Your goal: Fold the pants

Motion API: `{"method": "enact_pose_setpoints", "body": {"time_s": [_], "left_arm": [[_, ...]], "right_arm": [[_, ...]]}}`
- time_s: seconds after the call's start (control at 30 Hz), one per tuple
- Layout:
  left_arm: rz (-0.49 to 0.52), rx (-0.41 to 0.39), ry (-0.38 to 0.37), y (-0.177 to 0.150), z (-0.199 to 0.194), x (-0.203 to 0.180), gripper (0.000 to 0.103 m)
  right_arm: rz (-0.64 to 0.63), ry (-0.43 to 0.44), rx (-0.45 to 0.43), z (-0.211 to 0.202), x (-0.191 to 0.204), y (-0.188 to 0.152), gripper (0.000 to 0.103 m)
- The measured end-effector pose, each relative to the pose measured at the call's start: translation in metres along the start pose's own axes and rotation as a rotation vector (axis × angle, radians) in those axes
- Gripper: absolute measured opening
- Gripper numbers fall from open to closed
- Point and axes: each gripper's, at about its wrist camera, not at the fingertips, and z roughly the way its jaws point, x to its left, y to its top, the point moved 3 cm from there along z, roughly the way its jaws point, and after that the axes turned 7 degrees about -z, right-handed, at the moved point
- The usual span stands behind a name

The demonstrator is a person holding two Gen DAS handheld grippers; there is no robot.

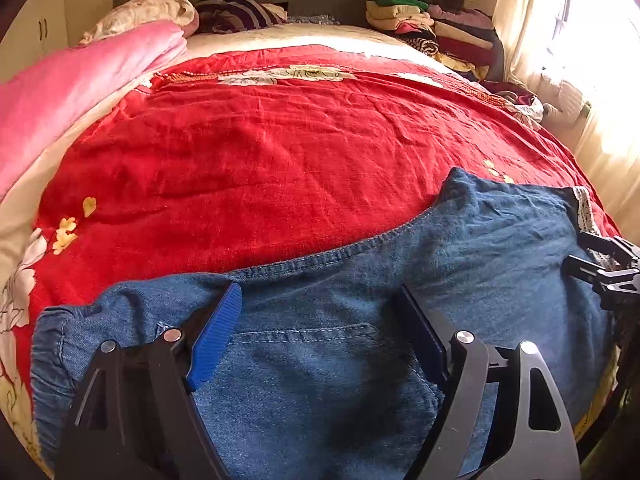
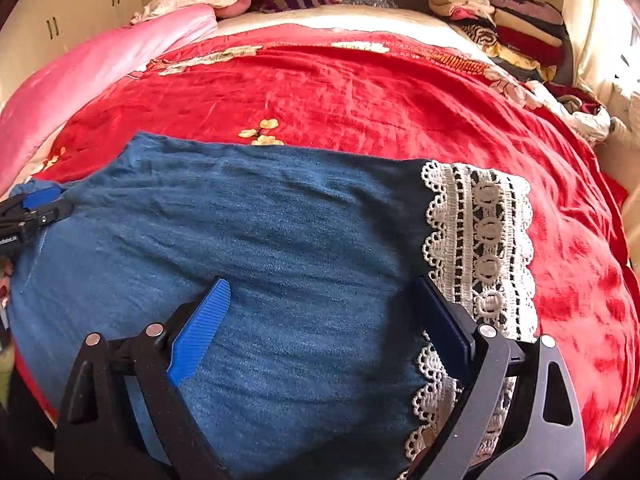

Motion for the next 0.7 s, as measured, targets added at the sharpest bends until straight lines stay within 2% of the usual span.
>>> {"method": "enact_pose_setpoints", "body": {"time_s": [0.1, 0.2, 0.37, 0.4, 0.5, 0.7], "left_arm": [[0.021, -0.019, 0.006, -0.001, -0.015, -0.008, 0.078], [0.037, -0.053, -0.004, -0.002, -0.036, -0.014, 0.089], [0.078, -0.093, -0.038, -0.011, -0.066, -0.031, 0.09], [0.087, -0.098, -0.047, -0.013, -0.071, -0.034, 0.09], [0.099, -0.083, -0.075, -0.022, -0.078, -0.041, 0.098], [0.14, -0.035, -0.078, -0.043, -0.074, -0.047, 0.098]], "right_arm": [[0.037, 0.026, -0.029, -0.016, -0.001, -0.003, 0.086], [0.069, 0.061, -0.09, -0.044, 0.0, -0.003, 0.087], [0.068, 0.104, -0.124, -0.075, 0.012, -0.008, 0.091], [0.071, 0.117, -0.125, -0.08, 0.016, -0.011, 0.091], [0.058, 0.131, -0.113, -0.084, 0.023, -0.018, 0.093], [0.041, 0.143, -0.044, -0.074, 0.037, -0.041, 0.093]]}}
